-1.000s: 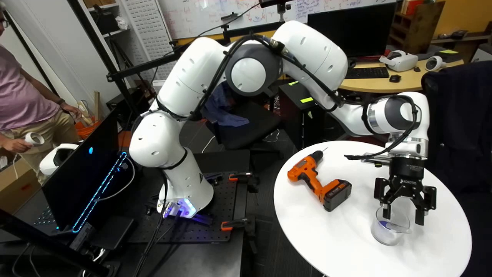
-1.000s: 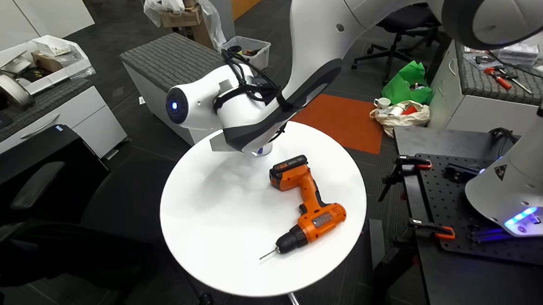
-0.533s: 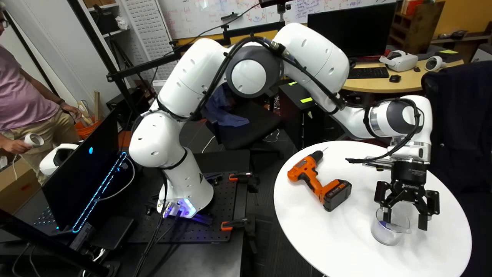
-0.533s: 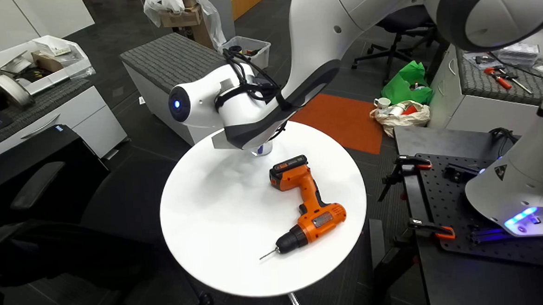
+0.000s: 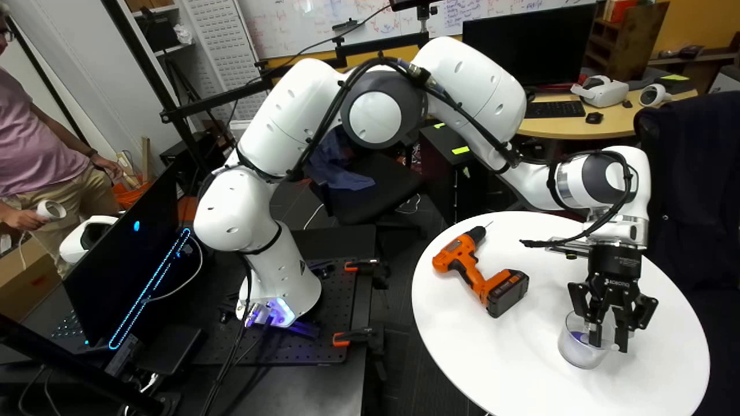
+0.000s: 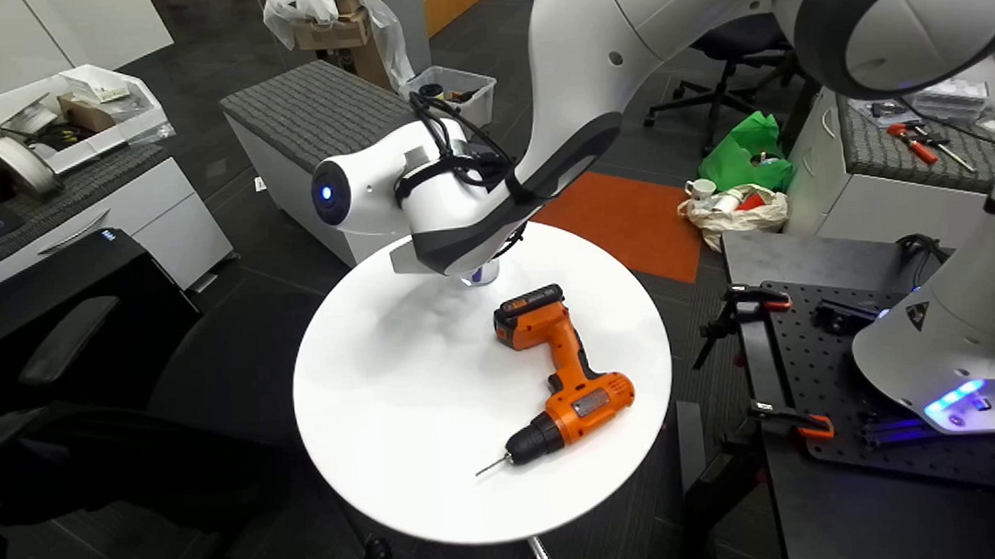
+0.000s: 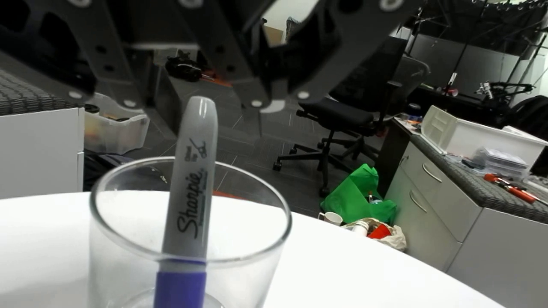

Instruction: Put the pen inside the glass cup, remove the pen from the glass cup

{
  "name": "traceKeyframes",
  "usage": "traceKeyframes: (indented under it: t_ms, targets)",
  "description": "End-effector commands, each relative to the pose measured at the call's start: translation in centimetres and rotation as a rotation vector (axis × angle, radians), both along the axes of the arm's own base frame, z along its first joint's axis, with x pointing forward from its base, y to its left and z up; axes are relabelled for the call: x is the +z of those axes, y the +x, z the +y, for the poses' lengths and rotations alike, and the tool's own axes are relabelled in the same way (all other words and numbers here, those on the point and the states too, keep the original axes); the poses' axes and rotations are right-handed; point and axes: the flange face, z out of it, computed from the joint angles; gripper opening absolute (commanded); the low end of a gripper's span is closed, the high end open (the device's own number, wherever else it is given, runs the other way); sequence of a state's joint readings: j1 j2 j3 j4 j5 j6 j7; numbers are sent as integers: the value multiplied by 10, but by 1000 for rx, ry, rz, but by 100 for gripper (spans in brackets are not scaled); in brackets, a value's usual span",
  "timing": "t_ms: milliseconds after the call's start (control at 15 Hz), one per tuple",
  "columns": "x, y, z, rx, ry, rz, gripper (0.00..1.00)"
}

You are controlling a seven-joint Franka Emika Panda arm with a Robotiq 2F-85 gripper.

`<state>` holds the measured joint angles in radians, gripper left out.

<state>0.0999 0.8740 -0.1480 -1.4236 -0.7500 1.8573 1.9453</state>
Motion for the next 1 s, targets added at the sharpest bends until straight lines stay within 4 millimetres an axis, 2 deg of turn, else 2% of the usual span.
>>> traceKeyframes:
  t_ms: [0, 133, 267, 933]
  targets:
    - [3, 4, -1, -9, 9, 29, 12]
    - [3, 4, -1, -9, 7, 29, 1]
    - [4, 4, 0, -8, 6, 28, 5]
    - [18, 4, 12, 10, -7, -1, 5]
